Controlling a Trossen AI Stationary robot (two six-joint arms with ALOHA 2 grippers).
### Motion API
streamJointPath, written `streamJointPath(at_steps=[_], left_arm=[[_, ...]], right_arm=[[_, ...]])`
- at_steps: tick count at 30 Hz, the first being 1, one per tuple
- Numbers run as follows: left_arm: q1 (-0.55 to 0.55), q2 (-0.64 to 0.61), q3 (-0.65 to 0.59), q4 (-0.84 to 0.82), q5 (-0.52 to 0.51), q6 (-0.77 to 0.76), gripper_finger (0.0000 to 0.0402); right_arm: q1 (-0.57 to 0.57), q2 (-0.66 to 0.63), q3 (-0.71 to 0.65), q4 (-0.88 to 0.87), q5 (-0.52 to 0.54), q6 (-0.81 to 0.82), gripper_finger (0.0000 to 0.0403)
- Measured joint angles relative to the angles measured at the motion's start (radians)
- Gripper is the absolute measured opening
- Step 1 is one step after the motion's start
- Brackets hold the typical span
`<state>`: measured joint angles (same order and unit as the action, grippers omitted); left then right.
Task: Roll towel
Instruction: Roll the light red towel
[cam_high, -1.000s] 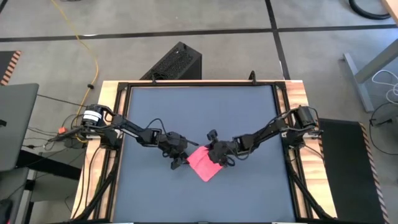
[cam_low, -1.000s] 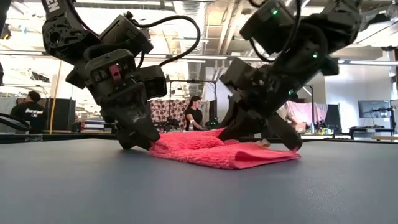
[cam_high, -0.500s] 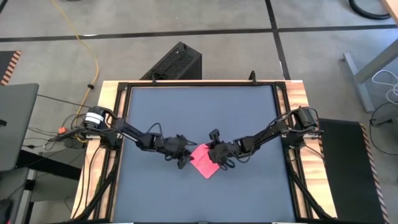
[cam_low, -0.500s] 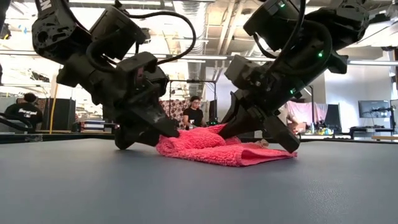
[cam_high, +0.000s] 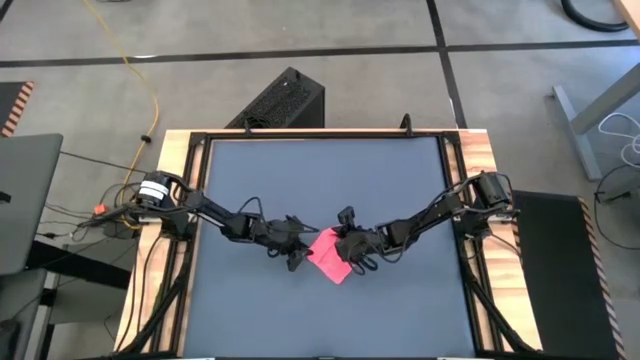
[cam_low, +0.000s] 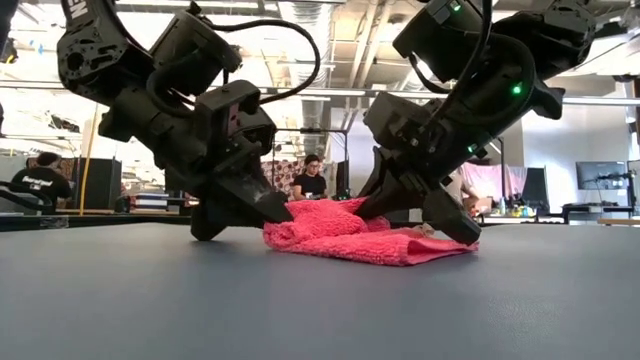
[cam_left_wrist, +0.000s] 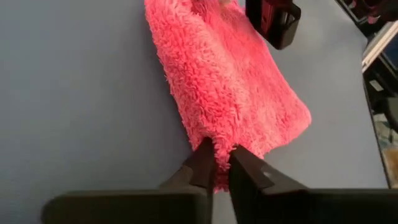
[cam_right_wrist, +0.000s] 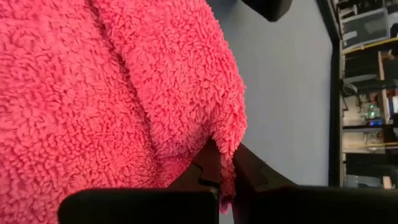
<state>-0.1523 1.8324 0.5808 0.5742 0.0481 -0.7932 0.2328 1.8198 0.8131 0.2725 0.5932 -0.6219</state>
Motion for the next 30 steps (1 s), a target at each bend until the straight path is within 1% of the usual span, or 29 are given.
streamJointPath(at_steps=[2, 5, 7, 9, 11, 13, 16, 18, 19, 23, 26, 30], left_arm=[[0.008, -0.001, 0.003, -0.012, 0.018, 0.017, 0.0009], [0.024, -0.001, 0.046, -0.105, 0.055, 0.047, 0.0003], [0.032, 0.001, 0.098, -0.218, 0.075, 0.09, 0.0002], [0.038, -0.004, 0.165, -0.35, 0.092, 0.179, 0.0002], [0.04, -0.007, 0.241, -0.498, 0.074, 0.277, 0.0001], [0.038, -0.018, 0.323, -0.671, 0.015, 0.378, 0.0001], [0.026, -0.016, 0.45, -0.935, -0.136, 0.507, 0.0], [0.01, -0.015, 0.524, -1.071, -0.237, 0.574, 0.0], [0.0, -0.016, 0.55, -1.112, -0.273, 0.599, 0.0], [-0.033, -0.017, 0.582, -1.16, -0.357, 0.668, 0.0], [-0.058, -0.009, 0.582, -1.154, -0.387, 0.704, 0.0], [-0.093, -0.008, 0.547, -1.057, -0.393, 0.818, 0.0]], right_arm=[[0.0, 0.0, 0.0, 0.007, 0.003, -0.013, 0.0029], [0.001, -0.001, 0.0, 0.001, 0.004, -0.037, 0.003], [0.005, -0.001, 0.001, -0.012, 0.009, -0.086, 0.003], [0.008, -0.001, 0.001, -0.021, 0.022, -0.144, 0.0029], [0.013, -0.001, 0.001, -0.029, 0.035, -0.191, 0.003], [0.014, -0.001, 0.001, -0.031, 0.058, -0.232, 0.0032], [0.012, -0.001, 0.002, -0.041, 0.098, -0.291, 0.0032], [0.011, -0.001, 0.001, -0.047, 0.117, -0.318, 0.0031], [0.008, -0.001, 0.002, -0.051, 0.121, -0.326, 0.0031], [-0.001, -0.001, 0.002, -0.052, 0.121, -0.329, 0.0032], [-0.001, -0.001, 0.002, -0.055, 0.113, -0.329, 0.0031], [-0.011, -0.001, 0.001, -0.073, 0.053, -0.301, 0.0031]])
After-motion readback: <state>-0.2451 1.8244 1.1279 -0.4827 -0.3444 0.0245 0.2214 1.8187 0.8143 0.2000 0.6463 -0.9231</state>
